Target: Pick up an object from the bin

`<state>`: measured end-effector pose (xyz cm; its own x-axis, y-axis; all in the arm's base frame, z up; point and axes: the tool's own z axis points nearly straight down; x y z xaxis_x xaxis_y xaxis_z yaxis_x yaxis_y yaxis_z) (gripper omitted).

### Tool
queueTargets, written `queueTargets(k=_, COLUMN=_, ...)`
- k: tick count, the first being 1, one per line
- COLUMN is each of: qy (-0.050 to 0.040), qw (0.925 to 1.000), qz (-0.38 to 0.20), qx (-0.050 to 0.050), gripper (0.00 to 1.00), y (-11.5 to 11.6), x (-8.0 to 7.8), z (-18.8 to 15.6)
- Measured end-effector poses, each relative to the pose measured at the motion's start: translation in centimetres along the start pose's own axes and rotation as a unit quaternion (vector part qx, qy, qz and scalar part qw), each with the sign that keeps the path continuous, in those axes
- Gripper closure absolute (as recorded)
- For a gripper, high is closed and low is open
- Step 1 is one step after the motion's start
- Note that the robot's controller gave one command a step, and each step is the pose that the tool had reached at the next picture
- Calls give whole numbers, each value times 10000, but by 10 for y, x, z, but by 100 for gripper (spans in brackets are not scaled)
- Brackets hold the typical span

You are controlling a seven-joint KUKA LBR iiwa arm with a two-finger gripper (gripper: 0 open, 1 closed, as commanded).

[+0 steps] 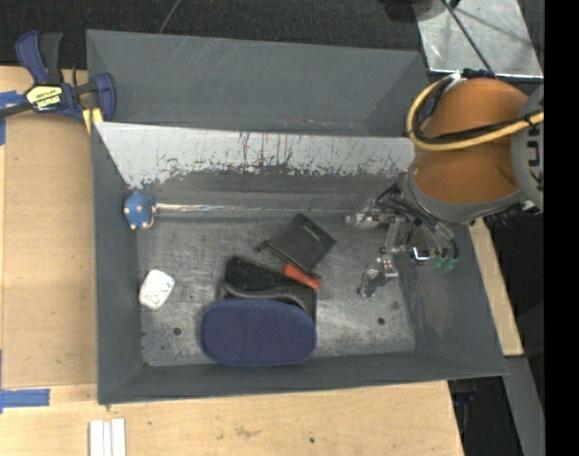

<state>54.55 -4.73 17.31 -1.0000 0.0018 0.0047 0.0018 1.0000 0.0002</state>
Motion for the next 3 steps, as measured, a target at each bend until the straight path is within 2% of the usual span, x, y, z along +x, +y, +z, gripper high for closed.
queueTargets(k=1, qy=-62, qw=9986, qz=533, qx=8, gripper=0, y=46, x=-41, z=101)
queueTargets(k=2, qy=-88, qw=9975, qz=696, qx=32, gripper=0, y=75, x=-40, z=98)
queueTargets(k=3, qy=-97, qw=9990, qz=446, qx=37, gripper=0, y=102, x=-50, z=98)
